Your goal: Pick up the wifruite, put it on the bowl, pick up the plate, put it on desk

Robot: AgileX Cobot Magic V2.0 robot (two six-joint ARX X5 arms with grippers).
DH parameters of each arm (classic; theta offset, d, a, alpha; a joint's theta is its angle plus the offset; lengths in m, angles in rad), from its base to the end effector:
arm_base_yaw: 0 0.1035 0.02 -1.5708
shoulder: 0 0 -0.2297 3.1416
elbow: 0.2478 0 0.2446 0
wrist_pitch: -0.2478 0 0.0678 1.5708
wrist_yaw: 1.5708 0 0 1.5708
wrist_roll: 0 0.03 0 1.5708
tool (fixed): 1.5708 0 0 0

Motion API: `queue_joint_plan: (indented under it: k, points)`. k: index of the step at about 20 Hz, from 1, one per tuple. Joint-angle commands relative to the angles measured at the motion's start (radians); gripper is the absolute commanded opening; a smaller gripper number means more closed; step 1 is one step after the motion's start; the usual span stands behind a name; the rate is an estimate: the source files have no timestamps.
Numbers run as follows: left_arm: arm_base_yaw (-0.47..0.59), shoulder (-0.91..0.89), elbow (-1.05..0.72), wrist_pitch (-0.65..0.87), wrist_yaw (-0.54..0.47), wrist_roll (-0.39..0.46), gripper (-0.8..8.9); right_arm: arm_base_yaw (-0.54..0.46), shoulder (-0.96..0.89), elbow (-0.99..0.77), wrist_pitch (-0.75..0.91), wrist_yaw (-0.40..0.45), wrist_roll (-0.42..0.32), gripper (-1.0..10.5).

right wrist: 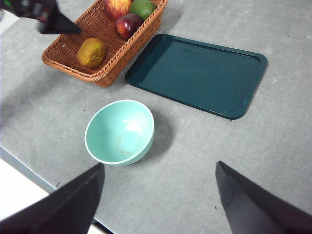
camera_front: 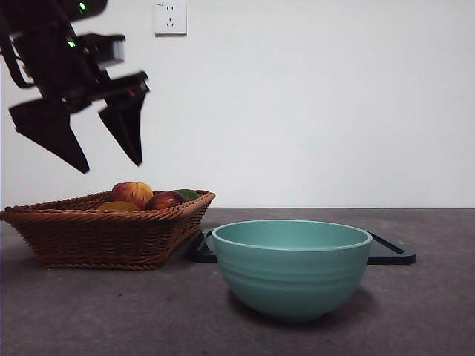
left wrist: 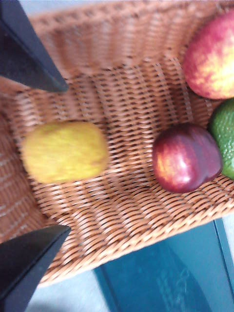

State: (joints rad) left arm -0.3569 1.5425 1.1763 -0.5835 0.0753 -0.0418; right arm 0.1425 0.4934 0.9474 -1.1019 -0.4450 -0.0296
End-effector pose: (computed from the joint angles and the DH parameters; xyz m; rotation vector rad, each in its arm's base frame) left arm 0.2927 -0.1116 0.2247 0.0962 0.9549 -0.3790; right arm 0.0775 0.0242 0.3129 0.0713 0.6409 0.5760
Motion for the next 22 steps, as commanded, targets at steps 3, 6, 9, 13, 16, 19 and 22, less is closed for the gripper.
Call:
queue_joint_plan:
  k: [3, 6, 9, 13, 16, 19, 22]
  points:
    - [-0.020, 0.116, 0.024, 0.076, -0.032, 0.008, 4.33, 0.002, 0.008, 0.016, 0.000, 0.000, 0.004, 3.7]
    - [-0.023, 0.175, 0.024, 0.106, -0.035, 0.008, 4.33, 0.002, 0.008, 0.016, 0.000, 0.000, 0.004, 3.6]
    - [-0.023, 0.222, 0.024, 0.109, -0.054, 0.008, 4.32, 0.002, 0.008, 0.016, 0.000, 0.000, 0.016, 3.6]
    - [-0.023, 0.238, 0.024, 0.140, -0.054, 0.004, 3.27, 0.002, 0.008, 0.016, 0.000, 0.000, 0.016, 3.6]
    - [-0.023, 0.236, 0.024, 0.154, -0.053, -0.003, 1.77, 0.002, 0.008, 0.016, 0.000, 0.000, 0.016, 3.6]
    - [-0.023, 0.214, 0.024, 0.134, -0.053, -0.003, 1.73, 0.002, 0.008, 0.016, 0.001, 0.002, 0.015, 3.6]
    - [-0.027, 0.147, 0.024, 0.124, -0.053, -0.003, 1.46, 0.002, 0.008, 0.016, 0.001, 0.004, 0.015, 3.6]
